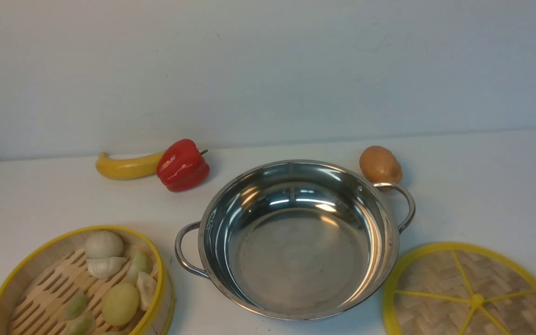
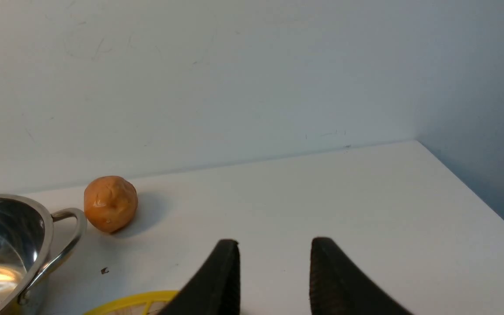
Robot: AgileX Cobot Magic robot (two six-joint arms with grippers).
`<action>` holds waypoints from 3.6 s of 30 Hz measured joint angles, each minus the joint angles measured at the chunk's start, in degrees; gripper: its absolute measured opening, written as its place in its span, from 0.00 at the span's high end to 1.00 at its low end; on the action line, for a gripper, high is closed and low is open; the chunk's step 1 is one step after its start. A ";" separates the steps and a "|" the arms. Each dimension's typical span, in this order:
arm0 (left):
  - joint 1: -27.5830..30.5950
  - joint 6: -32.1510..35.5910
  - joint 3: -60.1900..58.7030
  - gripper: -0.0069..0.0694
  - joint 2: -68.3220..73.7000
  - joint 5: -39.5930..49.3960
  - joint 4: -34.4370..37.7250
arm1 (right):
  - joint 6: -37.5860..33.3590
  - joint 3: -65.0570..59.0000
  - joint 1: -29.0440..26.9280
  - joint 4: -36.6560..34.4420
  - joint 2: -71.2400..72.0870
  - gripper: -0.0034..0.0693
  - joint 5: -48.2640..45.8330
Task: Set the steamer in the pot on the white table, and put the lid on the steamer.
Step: 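Grasp the rim of the steamer basket holding the buns with the left gripper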
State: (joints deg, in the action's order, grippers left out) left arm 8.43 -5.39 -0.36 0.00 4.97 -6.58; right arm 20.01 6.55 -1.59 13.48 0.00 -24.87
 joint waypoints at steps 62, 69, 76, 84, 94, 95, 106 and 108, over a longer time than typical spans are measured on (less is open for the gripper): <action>0.00 -7.85 41.55 0.59 49.81 45.31 -3.90 | 0.00 0.00 0.00 1.54 0.00 0.62 0.78; 2.12 -2.61 51.78 0.59 67.41 49.85 -2.17 | 0.05 0.00 0.00 -0.20 0.00 0.62 16.72; 16.52 5.40 56.80 0.59 75.77 49.85 8.14 | 0.05 0.00 0.00 -3.05 0.00 0.62 35.59; 31.41 23.95 57.20 0.59 79.09 49.60 30.82 | 7.02 0.00 0.00 -4.21 0.02 0.62 41.56; 25.48 27.35 57.20 0.59 88.81 48.76 27.32 | 28.27 0.00 0.00 -4.62 0.00 0.62 30.81; 25.11 27.77 57.20 0.59 89.37 48.41 26.91 | 29.49 0.00 0.00 -4.62 0.00 0.62 29.25; 23.28 29.31 57.20 0.59 94.00 44.43 22.77 | 32.77 0.00 0.00 -4.52 0.00 0.62 17.41; 23.28 29.31 57.20 0.59 94.78 44.43 22.71 | 32.46 0.00 0.00 -4.52 0.00 0.62 17.41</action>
State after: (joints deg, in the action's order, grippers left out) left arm 31.70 23.91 56.84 94.78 49.40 16.13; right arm 52.47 6.55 -1.59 8.96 0.00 -7.46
